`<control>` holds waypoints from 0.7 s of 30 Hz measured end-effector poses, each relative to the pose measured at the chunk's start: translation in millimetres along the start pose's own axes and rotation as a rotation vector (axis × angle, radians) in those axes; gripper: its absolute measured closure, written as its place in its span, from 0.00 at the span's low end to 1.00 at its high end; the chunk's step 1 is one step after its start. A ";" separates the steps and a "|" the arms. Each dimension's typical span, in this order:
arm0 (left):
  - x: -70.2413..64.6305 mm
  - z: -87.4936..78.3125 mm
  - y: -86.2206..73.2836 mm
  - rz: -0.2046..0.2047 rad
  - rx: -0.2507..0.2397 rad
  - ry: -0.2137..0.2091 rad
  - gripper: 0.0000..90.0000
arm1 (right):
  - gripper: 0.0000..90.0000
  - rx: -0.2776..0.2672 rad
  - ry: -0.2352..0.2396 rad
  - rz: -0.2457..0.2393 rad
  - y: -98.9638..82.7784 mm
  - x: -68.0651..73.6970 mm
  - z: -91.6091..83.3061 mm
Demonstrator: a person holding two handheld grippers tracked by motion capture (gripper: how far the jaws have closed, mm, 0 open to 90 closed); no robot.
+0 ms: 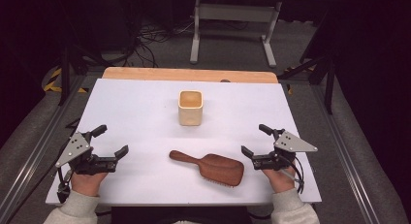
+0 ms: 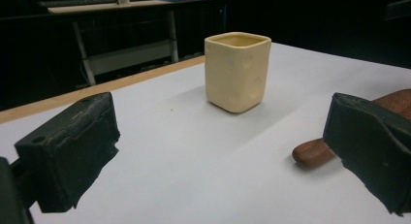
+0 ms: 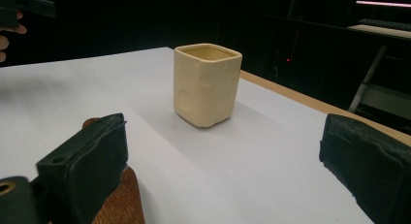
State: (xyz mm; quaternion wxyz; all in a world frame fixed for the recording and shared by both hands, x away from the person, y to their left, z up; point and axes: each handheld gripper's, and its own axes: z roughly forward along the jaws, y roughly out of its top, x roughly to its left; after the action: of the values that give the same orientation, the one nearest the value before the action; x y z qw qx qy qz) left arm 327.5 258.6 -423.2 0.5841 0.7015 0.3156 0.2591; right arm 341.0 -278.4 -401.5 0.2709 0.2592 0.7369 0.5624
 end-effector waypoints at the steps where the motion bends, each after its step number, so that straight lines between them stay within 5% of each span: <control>1: -0.4 0.6 0.6 0.001 0.005 -0.005 0.00 | 0.04 -0.001 0.001 -0.001 0.2 0.1 0.1; 14: -4.2 10.0 11.3 -0.004 0.016 -0.077 0.02 | 0.05 -0.008 0.000 -0.004 2.4 1.7 -3.7; 21: -17.3 31.6 22.7 0.029 0.045 -0.157 0.01 | 0.05 -0.011 -0.006 0.003 1.8 0.8 -8.0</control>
State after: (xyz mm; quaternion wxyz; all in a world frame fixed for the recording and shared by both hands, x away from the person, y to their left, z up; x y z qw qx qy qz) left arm 342.3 222.2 -406.6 0.5872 0.7372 0.2643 0.2048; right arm 335.1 -282.9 -398.2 0.2738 0.2604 0.7326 0.5661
